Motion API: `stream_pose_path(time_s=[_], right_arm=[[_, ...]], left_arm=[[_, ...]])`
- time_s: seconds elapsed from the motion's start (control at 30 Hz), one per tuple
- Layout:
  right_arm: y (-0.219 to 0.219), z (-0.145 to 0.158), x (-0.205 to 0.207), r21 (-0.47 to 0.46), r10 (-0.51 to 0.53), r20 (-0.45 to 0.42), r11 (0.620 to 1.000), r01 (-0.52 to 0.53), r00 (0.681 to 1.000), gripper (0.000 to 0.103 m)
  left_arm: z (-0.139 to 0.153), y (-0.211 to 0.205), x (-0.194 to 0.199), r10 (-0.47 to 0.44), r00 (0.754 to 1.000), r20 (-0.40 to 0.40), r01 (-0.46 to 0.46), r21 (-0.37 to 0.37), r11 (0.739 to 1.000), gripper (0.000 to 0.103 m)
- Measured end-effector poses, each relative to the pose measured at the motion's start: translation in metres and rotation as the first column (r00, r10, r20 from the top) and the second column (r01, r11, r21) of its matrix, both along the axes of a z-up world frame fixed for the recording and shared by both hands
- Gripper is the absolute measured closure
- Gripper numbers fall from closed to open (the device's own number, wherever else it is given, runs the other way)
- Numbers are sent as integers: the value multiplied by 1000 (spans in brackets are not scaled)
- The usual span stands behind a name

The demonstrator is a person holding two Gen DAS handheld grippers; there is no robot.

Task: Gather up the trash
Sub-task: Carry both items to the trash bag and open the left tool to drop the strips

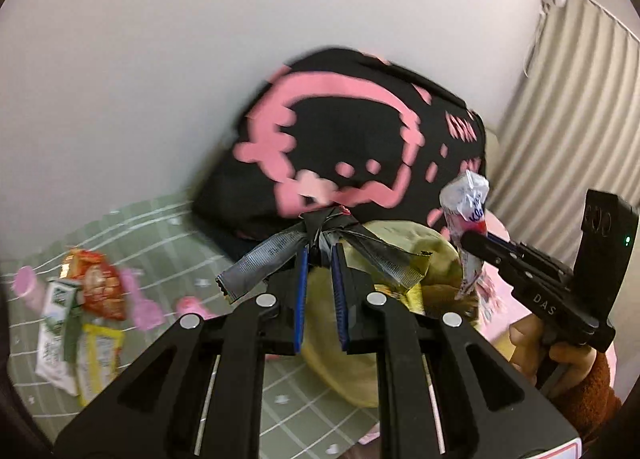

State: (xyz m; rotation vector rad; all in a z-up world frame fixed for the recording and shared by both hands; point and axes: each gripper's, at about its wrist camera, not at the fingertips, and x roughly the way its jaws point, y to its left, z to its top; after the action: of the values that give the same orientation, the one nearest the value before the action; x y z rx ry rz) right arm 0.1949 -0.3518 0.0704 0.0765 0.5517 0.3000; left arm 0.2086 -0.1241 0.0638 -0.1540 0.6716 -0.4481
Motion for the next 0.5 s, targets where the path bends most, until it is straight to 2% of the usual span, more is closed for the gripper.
stream_pose_path(time_s=[0.2,0.27,0.5], right_arm=[[-48,-10,-4,28,-91,-20,995,92,996,90],[-60,-12,-6,37,-109,-26,993,110,994,90],[-79,-19,-11,56,-145,-43,987,148,988,90]], left_arm=[[-8,-57,14,-151,988,-15,150,-33,988,91],[-17,-74,24,-178,983,-50,177,-26,984,91],[-62,-111,48,-201,963,-178,211,39,977,90]])
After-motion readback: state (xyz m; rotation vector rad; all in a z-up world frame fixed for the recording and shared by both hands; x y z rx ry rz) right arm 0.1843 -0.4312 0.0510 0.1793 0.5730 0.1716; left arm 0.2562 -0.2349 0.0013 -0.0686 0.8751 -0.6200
